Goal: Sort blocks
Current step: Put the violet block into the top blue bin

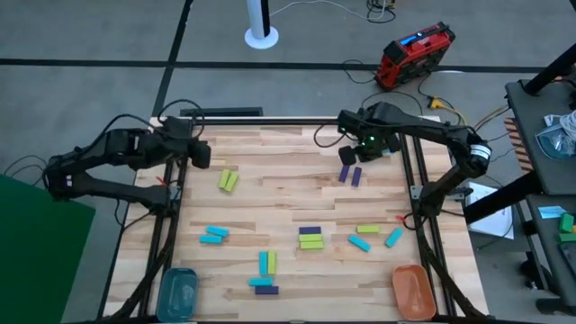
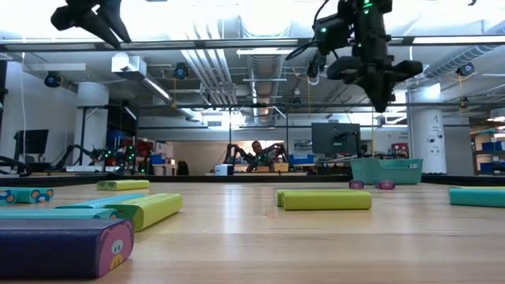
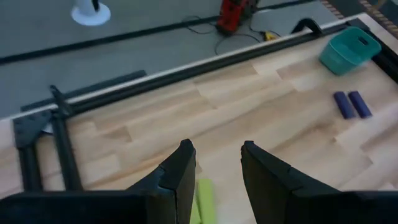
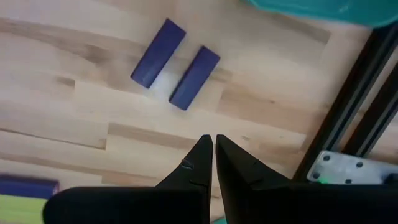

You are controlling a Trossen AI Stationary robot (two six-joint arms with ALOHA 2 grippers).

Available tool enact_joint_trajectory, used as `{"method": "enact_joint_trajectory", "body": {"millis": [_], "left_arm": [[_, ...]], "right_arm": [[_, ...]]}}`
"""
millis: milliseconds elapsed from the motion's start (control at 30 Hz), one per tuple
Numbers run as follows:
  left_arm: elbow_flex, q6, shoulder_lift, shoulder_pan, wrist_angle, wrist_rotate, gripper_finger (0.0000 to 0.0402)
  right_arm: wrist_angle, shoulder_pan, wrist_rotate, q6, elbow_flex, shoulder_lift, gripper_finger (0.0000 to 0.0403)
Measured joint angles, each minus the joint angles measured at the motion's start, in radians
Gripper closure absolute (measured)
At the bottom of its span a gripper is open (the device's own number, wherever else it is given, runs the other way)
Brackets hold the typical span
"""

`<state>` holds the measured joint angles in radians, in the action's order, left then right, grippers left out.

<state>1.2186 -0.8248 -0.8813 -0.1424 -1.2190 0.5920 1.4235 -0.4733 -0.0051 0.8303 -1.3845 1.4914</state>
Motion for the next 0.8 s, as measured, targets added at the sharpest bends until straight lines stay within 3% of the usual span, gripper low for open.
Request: {"method": "enact_joint_trajectory", "body": {"millis": [200,400,633,800], "left_arm": [[0.019,0.004,0.001,0.0,-0.02,0.05,0.0293],[0.005,0.004,0.001,0.0,-0.019,0.054,0.0293],[0.004,0.004,-0.001,0.0,-0.018,0.054,0.0293],[0.004,0.006,-0.001,0.0,-0.018,0.054,0.0293]], "right_arm": [[-0.024,0.023,0.0,0.126,0.106,-0.131,0.0381],[-0.151,0.023,0.0,0.216,0.234,-0.225,0.031],[-0.354,0.024,-0.004,0.255,0.369,-0.214,0.0219],[-0.416,0.024,0.003,0.272,0.411,-0.158,0.0185]]}}
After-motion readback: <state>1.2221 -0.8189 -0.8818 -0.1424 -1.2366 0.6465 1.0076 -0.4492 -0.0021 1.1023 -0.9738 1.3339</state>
